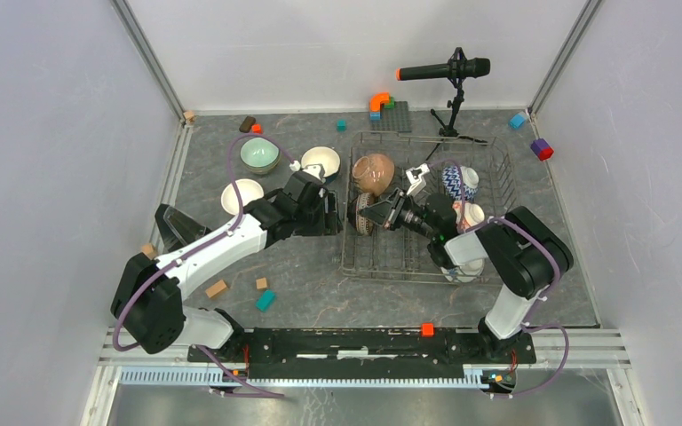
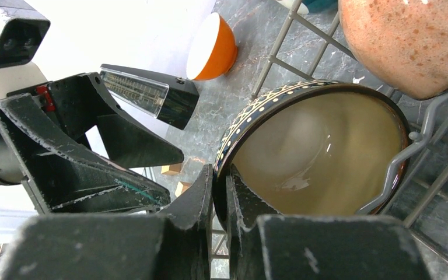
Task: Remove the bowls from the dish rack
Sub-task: Pick up the bowl from the dish rack.
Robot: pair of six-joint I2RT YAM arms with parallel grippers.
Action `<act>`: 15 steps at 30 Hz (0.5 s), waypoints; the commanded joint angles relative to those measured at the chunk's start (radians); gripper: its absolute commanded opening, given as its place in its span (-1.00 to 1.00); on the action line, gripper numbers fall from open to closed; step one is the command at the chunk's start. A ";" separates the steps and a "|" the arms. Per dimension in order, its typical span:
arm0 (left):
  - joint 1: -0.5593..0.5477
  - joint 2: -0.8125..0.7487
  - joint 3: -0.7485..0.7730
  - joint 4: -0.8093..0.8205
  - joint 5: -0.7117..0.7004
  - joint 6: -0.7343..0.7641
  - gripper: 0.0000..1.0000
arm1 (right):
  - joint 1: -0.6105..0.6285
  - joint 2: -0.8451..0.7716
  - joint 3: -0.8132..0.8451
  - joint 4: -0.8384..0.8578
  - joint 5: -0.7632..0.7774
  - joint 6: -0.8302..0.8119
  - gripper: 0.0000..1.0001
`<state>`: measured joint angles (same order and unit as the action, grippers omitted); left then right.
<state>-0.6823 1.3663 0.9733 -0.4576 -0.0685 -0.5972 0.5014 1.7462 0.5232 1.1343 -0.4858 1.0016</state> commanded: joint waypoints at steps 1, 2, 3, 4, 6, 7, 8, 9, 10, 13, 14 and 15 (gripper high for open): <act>-0.005 -0.004 0.028 0.005 -0.030 -0.006 0.50 | -0.010 -0.072 -0.018 0.108 -0.063 0.010 -1.00; -0.007 -0.004 0.028 0.003 -0.032 -0.006 0.50 | -0.012 -0.076 -0.020 0.114 -0.066 0.014 -1.00; -0.007 -0.004 0.028 0.004 -0.034 -0.005 0.50 | -0.015 -0.082 -0.023 0.121 -0.071 0.020 -1.00; -0.007 -0.004 0.028 0.003 -0.035 -0.006 0.50 | -0.018 -0.085 -0.027 0.131 -0.075 0.024 -1.00; -0.007 -0.005 0.028 0.002 -0.037 -0.006 0.50 | -0.025 -0.092 -0.033 0.154 -0.085 0.040 -1.00; -0.007 -0.006 0.028 0.002 -0.037 -0.006 0.50 | -0.027 -0.093 -0.037 0.166 -0.089 0.045 -1.00; -0.008 -0.004 0.028 0.002 -0.036 -0.006 0.50 | -0.029 -0.092 -0.040 0.180 -0.093 0.054 -1.00; -0.008 -0.004 0.028 0.002 -0.037 -0.007 0.50 | -0.032 -0.090 -0.042 0.187 -0.097 0.060 -1.00; -0.008 -0.002 0.029 0.003 -0.037 -0.007 0.50 | -0.033 -0.087 -0.044 0.196 -0.099 0.065 -1.00; -0.008 0.003 0.030 0.003 -0.038 -0.007 0.50 | -0.039 -0.076 -0.056 0.228 -0.104 0.084 -1.00; -0.009 0.003 0.031 0.002 -0.038 -0.005 0.50 | -0.043 -0.071 -0.062 0.249 -0.107 0.097 -1.00; -0.008 0.004 0.030 0.002 -0.039 -0.006 0.50 | -0.045 -0.064 -0.068 0.274 -0.111 0.116 -1.00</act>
<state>-0.6865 1.3663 0.9733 -0.4664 -0.0811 -0.5972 0.4679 1.7023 0.4656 1.1965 -0.5613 1.0603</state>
